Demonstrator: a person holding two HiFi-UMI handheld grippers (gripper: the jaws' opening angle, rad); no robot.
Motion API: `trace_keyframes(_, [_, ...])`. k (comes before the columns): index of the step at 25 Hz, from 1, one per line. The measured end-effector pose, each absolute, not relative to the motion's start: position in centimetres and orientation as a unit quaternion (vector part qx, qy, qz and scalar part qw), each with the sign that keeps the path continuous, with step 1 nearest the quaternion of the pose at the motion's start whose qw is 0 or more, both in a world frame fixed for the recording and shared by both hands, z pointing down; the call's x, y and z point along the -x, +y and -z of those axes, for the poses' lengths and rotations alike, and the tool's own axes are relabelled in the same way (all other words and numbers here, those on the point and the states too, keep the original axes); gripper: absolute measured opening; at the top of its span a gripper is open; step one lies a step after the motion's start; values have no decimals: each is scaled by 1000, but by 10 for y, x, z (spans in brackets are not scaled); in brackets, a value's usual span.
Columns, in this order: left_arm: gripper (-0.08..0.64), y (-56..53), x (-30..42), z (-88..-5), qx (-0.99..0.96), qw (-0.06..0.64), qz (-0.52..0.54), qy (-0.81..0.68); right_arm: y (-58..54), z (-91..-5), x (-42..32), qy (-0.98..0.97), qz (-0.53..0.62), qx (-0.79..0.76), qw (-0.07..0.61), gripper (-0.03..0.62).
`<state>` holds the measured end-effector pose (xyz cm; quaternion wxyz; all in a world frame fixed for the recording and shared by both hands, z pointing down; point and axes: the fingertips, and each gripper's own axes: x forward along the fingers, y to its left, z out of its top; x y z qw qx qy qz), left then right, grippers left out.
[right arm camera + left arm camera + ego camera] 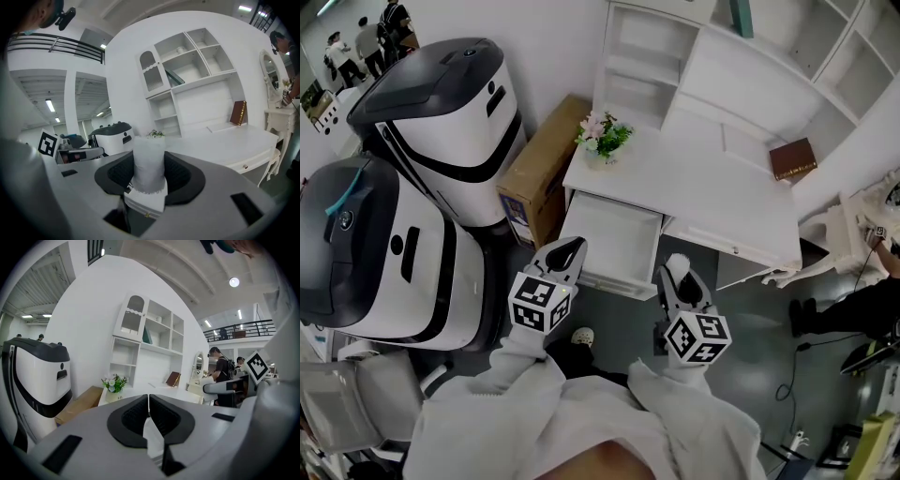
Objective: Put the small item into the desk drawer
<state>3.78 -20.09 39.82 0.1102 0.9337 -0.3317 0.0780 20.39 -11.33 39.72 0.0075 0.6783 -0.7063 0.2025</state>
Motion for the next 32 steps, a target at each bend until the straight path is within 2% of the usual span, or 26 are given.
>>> trace_keyframes(16, [23,-252,-44,-426,-934,130,-98,-317,-165,-417,-211,-693,-222,-686,10,195])
trace_keyframes(32, [23,-279,-51,-471,-908,189,-114,-357,-219,-461,-223,-722,-267,-632,87,195])
